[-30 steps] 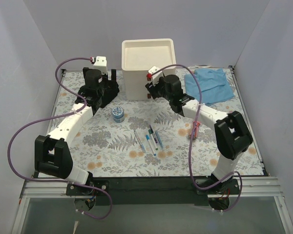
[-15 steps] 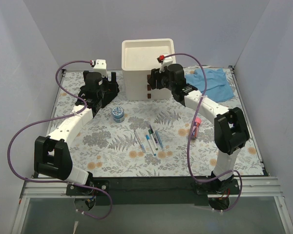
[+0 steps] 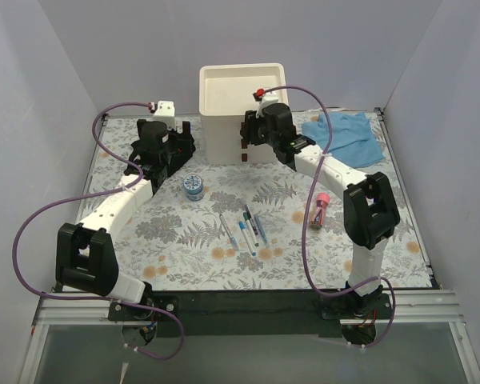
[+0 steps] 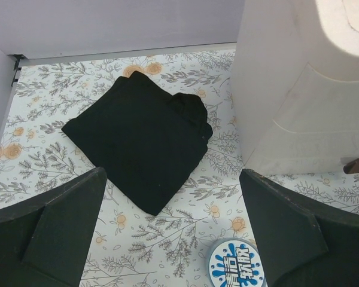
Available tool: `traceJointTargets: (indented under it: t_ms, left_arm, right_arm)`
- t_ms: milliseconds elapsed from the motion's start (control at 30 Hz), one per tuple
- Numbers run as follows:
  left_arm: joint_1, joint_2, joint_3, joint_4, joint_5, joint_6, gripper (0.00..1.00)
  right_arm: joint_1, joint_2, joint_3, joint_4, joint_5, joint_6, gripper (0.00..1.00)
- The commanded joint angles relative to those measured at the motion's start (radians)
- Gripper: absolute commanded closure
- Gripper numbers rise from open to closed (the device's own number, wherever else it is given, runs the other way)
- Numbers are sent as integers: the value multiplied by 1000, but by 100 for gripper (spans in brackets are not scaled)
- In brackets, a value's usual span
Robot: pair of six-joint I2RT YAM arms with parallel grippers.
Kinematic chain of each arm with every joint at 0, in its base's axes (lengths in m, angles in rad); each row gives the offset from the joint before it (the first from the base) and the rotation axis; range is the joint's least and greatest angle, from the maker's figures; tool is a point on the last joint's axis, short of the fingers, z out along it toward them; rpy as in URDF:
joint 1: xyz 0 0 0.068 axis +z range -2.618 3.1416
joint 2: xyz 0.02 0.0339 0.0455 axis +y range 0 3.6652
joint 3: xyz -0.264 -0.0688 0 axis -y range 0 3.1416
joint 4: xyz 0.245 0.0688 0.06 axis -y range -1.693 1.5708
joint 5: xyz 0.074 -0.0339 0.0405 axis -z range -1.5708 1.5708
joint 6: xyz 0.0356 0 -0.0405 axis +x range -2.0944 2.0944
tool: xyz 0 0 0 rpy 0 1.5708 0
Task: Sort the stationery into containers
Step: Open the drawer in the storage box.
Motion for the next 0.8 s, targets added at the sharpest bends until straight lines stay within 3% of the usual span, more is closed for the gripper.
traceJointTargets:
  t_ms: [0, 233, 333, 400, 433, 767]
  left_arm:
    - [-2, -59, -14, 20, -14, -8, 4]
    - [1, -68, -31, 29, -17, -8, 4]
    - [1, -72, -40, 33, -17, -9, 4]
    - [1, -70, -42, 37, -16, -14, 4]
    - [1, -68, -44, 37, -14, -14, 4]
    - [3, -78, -70, 57, -11, -12, 4]
  right_arm:
    - [18, 27, 76, 41, 171, 16, 53]
    - [41, 56, 118, 38, 299, 29, 62]
    - [43, 56, 126, 23, 309, 53, 76]
    - [44, 50, 121, 13, 299, 62, 95]
    - [44, 46, 115, 12, 282, 64, 99]
    - [87, -77, -5, -34, 224, 72, 99]
